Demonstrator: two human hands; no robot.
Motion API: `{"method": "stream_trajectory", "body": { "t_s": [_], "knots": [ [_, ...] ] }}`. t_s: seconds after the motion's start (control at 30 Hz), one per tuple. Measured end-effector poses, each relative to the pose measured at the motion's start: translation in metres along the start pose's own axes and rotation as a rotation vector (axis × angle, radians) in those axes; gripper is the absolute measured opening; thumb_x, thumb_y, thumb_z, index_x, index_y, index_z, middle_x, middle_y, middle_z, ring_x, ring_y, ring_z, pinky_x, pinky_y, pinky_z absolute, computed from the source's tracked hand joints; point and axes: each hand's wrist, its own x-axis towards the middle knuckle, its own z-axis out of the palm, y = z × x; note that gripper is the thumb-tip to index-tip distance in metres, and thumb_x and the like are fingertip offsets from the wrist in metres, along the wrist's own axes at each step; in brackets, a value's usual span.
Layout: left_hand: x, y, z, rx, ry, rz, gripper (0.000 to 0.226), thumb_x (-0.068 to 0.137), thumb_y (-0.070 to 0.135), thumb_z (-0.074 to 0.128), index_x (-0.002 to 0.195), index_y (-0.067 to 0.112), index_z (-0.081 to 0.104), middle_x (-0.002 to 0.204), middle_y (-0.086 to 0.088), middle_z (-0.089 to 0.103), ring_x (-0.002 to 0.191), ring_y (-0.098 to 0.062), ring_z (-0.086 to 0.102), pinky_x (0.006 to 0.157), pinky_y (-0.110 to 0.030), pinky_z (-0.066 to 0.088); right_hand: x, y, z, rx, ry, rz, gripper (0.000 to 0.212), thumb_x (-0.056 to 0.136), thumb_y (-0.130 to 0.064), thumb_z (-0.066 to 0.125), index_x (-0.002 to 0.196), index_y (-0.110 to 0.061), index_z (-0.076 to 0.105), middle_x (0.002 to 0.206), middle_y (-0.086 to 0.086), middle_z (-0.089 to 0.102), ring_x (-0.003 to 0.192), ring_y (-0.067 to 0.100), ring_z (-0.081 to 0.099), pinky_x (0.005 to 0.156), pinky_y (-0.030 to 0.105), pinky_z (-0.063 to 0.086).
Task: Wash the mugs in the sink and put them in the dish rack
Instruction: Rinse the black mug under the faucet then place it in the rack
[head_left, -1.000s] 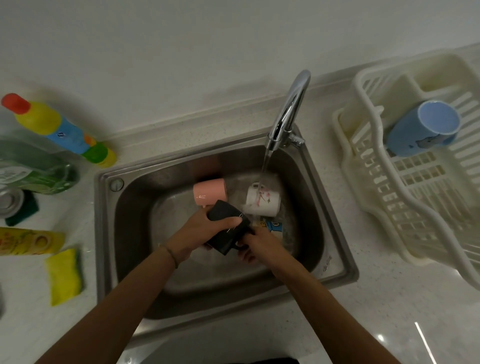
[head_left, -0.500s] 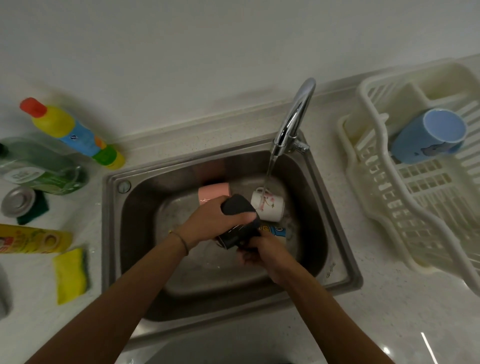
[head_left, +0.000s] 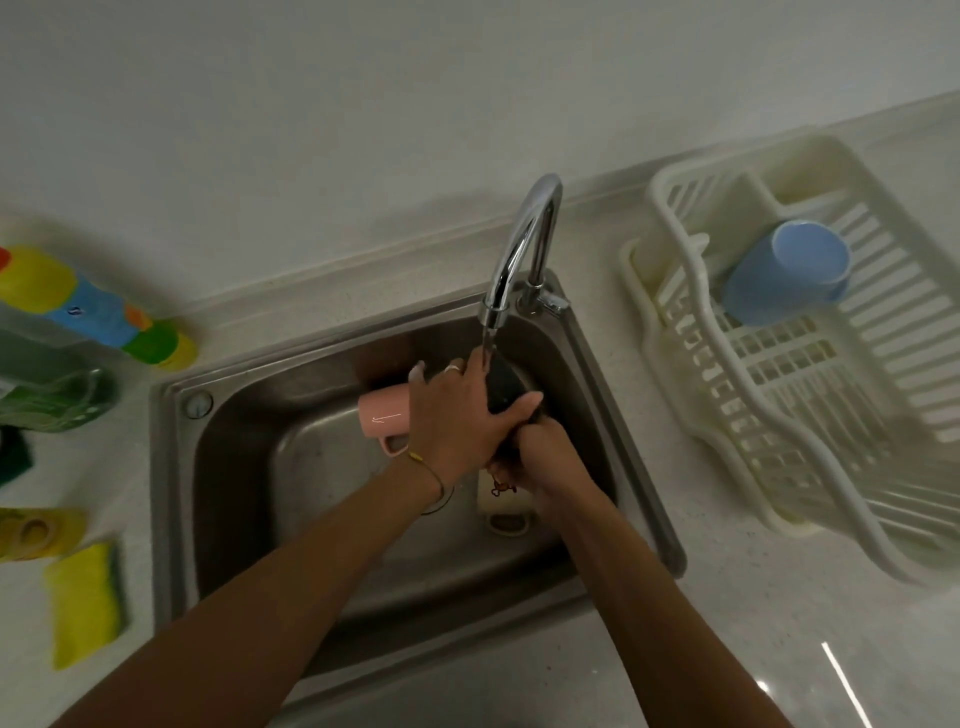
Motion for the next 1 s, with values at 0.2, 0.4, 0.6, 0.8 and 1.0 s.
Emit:
{"method": "stream_trajectory", "body": {
  "t_s": [0.2,0.4,0.6,0.8,1.0],
  "knots": [
    [0.027,0.008,-0.023,-0.48,-0.181,-0.201,0.048,0.111,0.045,0.029,0.102,0.015,0.065,0.092,-0.004,0.064,0.092,-0.025,0.062,0.084,-0.035,0.043,-0.005,-0.002,-0.003,0.1,-0.033,0.09,0.028,0.091,0.001,0.042,0.111,0.004,0.062,0.071,0.013,0.066,0.053,0.014,0.059,0.049,0.025,0.045],
    [0.008,0.009,-0.012,-0.167,0.103,0.151,0.047,0.109,0.039,0.029,0.142,0.02,0.056,0.115,-0.005,0.069,0.096,-0.02,0.064,0.082,-0.037,0.05,-0.004,-0.014,0.0,0.161,-0.028,0.059,0.021,0.094,-0.002,0.044,0.089,-0.007,0.063,0.069,0.01,0.061,0.055,0.015,0.052,0.051,0.026,0.039],
    [0.03,0.01,-0.028,-0.251,-0.183,-0.17,0.042,0.112,0.026,0.028,0.142,0.005,0.048,0.124,-0.02,0.062,0.114,-0.034,0.06,0.096,-0.043,0.048,-0.015,-0.014,-0.005,0.041,-0.051,0.039,0.022,0.089,0.002,0.044,0.105,-0.004,0.059,0.065,0.008,0.06,0.052,0.013,0.049,0.05,0.026,0.036],
    [0.01,0.016,-0.026,-0.349,-0.013,0.007,0.042,0.11,0.041,0.026,0.128,0.019,0.057,0.109,-0.007,0.066,0.093,-0.022,0.063,0.083,-0.041,0.052,-0.015,-0.02,-0.008,-0.033,-0.091,-0.033,0.016,0.093,-0.005,0.047,0.096,-0.007,0.063,0.061,0.005,0.057,0.049,0.011,0.045,0.047,0.024,0.035],
    [0.015,0.024,-0.027,-0.245,0.04,-0.166,0.046,0.11,0.037,0.025,0.114,0.011,0.063,0.101,-0.011,0.066,0.095,-0.029,0.065,0.081,-0.04,0.049,-0.016,-0.017,-0.01,-0.031,-0.086,-0.041,0.016,0.089,-0.002,0.046,0.096,-0.005,0.06,0.057,0.004,0.057,0.046,0.012,0.044,0.044,0.024,0.034]
  ]
}}
